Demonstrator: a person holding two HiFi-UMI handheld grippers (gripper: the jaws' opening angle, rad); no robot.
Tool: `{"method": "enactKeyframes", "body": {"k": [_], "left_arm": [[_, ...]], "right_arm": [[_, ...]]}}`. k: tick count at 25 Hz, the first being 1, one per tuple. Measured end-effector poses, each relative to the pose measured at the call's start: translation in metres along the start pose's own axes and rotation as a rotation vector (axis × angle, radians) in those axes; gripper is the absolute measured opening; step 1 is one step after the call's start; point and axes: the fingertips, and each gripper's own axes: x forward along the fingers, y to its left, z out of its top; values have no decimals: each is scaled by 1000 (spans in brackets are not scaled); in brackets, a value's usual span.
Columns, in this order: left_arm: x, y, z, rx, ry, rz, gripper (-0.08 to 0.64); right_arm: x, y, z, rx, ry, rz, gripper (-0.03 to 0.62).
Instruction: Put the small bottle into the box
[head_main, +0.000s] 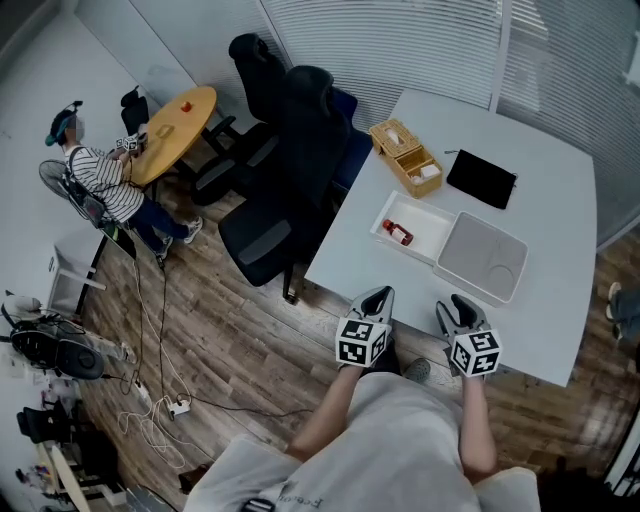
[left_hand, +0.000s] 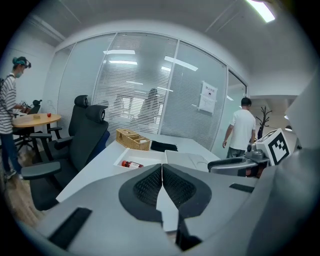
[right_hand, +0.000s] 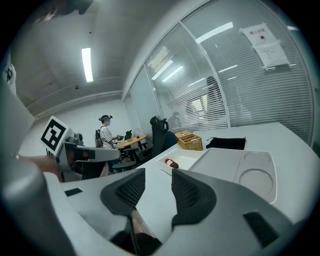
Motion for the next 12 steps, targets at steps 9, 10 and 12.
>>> {"method": "enactKeyframes", "body": {"k": [9, 10, 12], "left_arm": [[-5, 4, -17, 0, 16, 1, 29], [-6, 5, -19, -3, 20, 2, 29], [-6, 5, -22, -4, 27, 1, 29]], "right_arm": [[3, 9, -9, -21, 10, 3, 171], [2, 9, -9, -21, 9, 2, 169], [2, 10, -9, -18, 8, -2, 166]]}}
